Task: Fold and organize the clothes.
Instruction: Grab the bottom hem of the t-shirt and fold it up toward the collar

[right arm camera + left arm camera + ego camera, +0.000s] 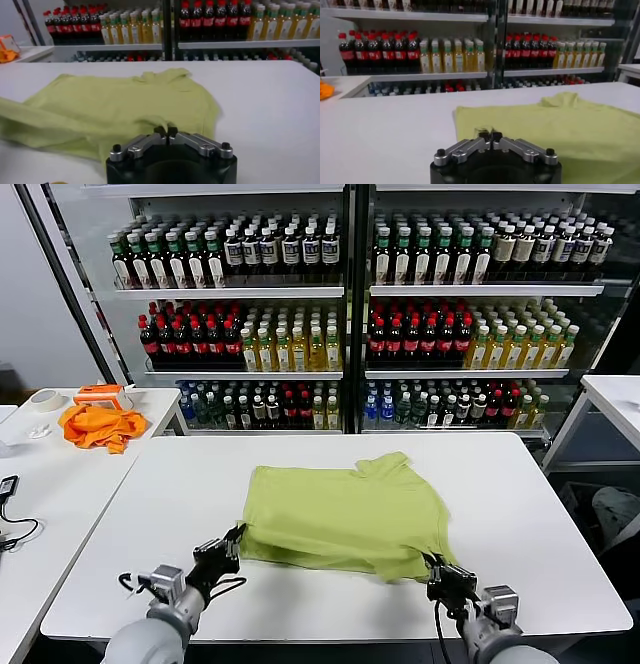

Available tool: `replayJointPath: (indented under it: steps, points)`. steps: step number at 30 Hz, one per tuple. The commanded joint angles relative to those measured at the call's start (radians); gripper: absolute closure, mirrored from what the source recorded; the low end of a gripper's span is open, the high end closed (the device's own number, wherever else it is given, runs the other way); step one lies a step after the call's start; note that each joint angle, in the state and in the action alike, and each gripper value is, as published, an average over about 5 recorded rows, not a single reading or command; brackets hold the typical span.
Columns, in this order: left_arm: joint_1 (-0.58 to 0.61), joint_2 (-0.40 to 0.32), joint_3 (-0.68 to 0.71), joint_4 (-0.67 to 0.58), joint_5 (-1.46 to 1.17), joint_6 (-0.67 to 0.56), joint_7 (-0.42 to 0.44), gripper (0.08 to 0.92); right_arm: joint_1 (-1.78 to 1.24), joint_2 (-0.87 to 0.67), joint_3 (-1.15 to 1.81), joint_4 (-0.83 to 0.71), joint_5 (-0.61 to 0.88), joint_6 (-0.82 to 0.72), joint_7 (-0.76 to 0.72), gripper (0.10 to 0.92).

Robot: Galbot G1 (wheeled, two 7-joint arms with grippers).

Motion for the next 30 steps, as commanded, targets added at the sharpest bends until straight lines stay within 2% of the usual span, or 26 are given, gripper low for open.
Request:
replayJointPath:
  steps: [1,12,15,18,21,30]
  points:
    - [-0.148,-0.026,0.062,0.182,-0.005,-0.008,0.013,0.916,0.083,0.008,-0.020,-0.075,0.021,-0.017,0.004,0.917]
    - [-0.175,-0.050,0.073,0.264,0.010,-0.011,0.016,0.916,0.110,0.036,-0.049,-0.131,0.018,-0.019,0.000,0.917]
    - [-0.184,-0.057,0.086,0.305,0.060,-0.035,0.021,0.916,0.117,0.042,-0.055,-0.146,0.013,-0.022,0.000,0.895]
    - [-0.199,-0.073,0.093,0.357,0.095,-0.072,0.026,0.896,0.125,0.050,-0.056,-0.160,0.011,-0.021,0.003,0.826]
    - [-0.208,-0.080,0.083,0.368,0.076,-0.090,0.025,0.826,0.124,0.049,-0.043,-0.153,0.013,-0.023,0.005,0.739]
    - [-0.139,-0.017,0.036,0.187,-0.027,-0.043,-0.003,0.566,-0.008,0.007,0.078,-0.056,-0.003,-0.015,-0.019,0.479]
